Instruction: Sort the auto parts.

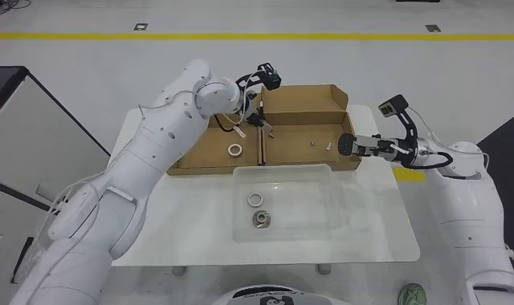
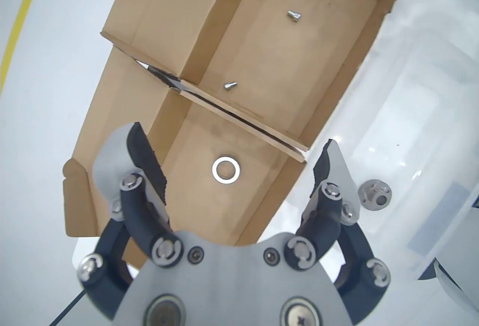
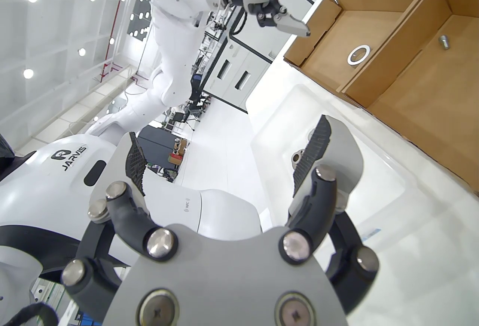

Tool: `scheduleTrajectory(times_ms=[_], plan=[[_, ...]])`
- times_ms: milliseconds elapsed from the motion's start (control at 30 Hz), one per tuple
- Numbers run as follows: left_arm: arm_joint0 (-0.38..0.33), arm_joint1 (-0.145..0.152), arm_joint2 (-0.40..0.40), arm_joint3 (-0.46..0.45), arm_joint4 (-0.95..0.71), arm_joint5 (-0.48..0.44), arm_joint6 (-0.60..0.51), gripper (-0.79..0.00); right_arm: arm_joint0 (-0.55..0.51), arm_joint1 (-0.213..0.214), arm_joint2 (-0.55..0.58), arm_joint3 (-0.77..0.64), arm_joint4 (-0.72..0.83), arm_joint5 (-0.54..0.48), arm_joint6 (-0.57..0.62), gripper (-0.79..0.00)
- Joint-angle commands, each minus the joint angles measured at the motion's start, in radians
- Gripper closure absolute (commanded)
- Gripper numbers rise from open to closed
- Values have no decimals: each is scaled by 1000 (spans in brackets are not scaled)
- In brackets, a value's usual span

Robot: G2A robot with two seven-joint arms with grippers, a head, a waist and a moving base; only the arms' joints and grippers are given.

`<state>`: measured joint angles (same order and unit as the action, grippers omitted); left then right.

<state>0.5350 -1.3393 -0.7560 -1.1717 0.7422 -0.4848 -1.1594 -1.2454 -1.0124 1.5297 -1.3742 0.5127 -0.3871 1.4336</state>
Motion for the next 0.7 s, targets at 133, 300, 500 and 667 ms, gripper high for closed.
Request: scheduleTrajectory(times_ms=[133,300,500,667], plan=[[167,59,-93,-316,-1,32,-135,-785,0,0,0,0,0,0,0,-785],[247,79,-104,-448,-43,40,-216,-785,0,0,0,0,0,0,0,-785],[299,96,-90,-547,-70,87,-262,-785,0,0,0,0,0,0,0,-785],[301,99,-87,-561,-64,92,-268,-785,0,0,0,0,0,0,0,-785]])
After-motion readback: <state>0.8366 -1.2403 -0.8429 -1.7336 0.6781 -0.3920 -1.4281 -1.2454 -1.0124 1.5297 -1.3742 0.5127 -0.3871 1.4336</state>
